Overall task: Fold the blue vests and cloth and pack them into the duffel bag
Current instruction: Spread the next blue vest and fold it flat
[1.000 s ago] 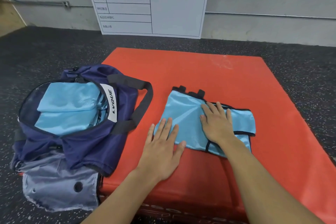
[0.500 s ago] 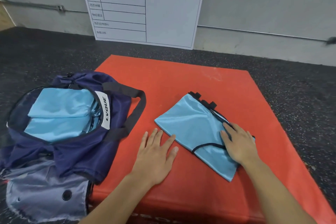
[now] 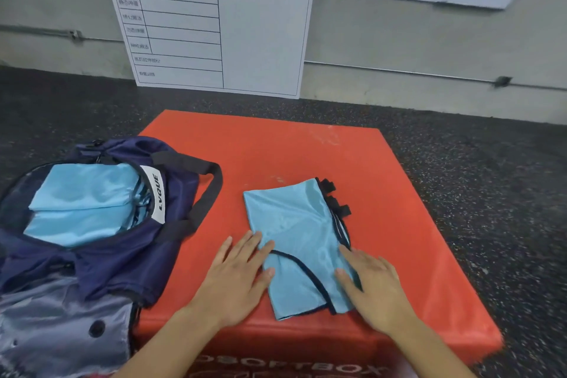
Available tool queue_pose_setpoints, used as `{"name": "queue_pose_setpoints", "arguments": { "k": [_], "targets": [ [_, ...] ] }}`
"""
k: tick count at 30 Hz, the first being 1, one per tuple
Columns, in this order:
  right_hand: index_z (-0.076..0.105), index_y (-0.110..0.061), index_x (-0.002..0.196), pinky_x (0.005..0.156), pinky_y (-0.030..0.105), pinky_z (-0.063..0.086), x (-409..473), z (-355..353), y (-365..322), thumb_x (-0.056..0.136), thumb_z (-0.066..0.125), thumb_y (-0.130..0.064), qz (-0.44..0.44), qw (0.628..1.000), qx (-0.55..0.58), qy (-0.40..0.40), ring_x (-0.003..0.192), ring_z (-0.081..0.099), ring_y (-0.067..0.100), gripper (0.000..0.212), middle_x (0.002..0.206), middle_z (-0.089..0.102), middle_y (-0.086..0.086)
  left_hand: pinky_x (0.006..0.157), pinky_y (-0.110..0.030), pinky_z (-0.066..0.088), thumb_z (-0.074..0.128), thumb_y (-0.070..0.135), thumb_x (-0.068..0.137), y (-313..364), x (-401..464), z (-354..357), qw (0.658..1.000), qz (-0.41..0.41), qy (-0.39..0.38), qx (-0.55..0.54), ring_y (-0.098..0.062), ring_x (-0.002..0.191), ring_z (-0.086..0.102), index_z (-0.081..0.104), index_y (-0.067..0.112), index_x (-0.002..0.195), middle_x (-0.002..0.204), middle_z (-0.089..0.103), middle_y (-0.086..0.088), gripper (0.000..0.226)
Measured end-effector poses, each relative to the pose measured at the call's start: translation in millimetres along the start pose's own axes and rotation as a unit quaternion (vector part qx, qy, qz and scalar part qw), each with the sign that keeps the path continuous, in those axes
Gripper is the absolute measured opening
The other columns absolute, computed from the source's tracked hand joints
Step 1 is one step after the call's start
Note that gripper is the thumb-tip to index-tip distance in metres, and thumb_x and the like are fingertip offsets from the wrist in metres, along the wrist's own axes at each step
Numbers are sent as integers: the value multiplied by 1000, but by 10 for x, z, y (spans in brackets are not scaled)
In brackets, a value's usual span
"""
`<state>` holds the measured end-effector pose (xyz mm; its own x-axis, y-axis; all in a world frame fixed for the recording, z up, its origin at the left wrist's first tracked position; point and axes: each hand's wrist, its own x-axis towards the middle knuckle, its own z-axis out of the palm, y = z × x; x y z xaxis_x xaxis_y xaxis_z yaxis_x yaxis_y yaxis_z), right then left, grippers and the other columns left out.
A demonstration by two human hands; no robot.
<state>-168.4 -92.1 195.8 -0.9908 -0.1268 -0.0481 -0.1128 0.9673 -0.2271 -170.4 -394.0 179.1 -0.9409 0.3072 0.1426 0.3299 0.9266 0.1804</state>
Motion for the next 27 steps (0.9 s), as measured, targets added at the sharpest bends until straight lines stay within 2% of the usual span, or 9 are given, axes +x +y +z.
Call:
{"name": "queue_pose_setpoints", "arguments": {
  "k": [2,5,7,9,16,18,22,25,27],
  "targets": [
    [32,-45,155,126,34,7,-88,-15,15,92,13,-74,-7,999,31,31,150,28,6,72,154,48,-14,121,-36,1,23,56,104,55,-66,-37,1000,14,-8,-12,-7,153,12,33,33,157,165,25,8,59],
    [20,-46,159,127,36,-3,-175,22,-38,98,13,-65,-25,998,20,50,157,4,9,64,168,18,-11,122,-36,-6,17,55,106,142,-199,16,998,52,-29,-15,-2,152,-11,12,35,161,166,-4,15,59],
    [8,-46,160,126,35,-10,-231,138,-132,98,0,-67,-39,999,13,27,156,-13,11,66,168,-10,-8,121,-36,0,15,56,106,176,-304,77,997,71,-33,-1,-4,153,-5,17,34,160,168,7,11,59],
    [-2,-44,160,126,36,-12,-274,252,-243,94,-11,-65,-37,999,-11,4,154,-23,14,71,165,-23,-4,120,-36,1,14,59,105,136,-399,147,997,64,-46,3,-4,153,-3,18,35,160,168,10,12,60],
    [-3,-38,160,125,33,-14,-344,364,-565,102,10,-62,-45,999,12,-21,152,-28,16,65,168,-22,5,123,-33,-6,21,66,102,-147,-643,6,996,63,-60,-4,0,151,-17,5,36,161,166,-11,15,68],
    [-5,-40,161,125,33,-14,-381,337,-576,100,11,-67,-67,997,12,-34,151,-30,16,69,167,-26,4,122,-32,-3,20,61,105,-274,-671,-3,996,76,-46,20,-1,153,-11,10,36,161,168,-1,14,63],
    [-5,-45,160,127,37,-11,-414,99,-450,104,18,-66,-192,980,-49,-4,150,-33,12,64,166,-28,-6,122,-32,5,16,54,107,-462,-745,2,996,66,-28,44,-6,155,5,20,32,160,168,10,12,58],
    [-4,-47,160,125,35,-11,-476,30,-263,109,23,-58,-299,949,-84,-53,152,-26,6,59,167,-21,-16,122,-35,8,21,50,108,-467,-830,8,994,98,-21,52,-7,155,5,17,29,161,169,7,11,58],
    [-7,-47,159,127,35,-9,-529,47,-124,109,27,-52,-313,942,-87,-84,152,-24,3,60,167,-19,-20,122,-37,10,29,47,108,-473,-888,30,992,110,-17,62,-8,155,4,14,26,162,169,7,9,60]
  ]
}}
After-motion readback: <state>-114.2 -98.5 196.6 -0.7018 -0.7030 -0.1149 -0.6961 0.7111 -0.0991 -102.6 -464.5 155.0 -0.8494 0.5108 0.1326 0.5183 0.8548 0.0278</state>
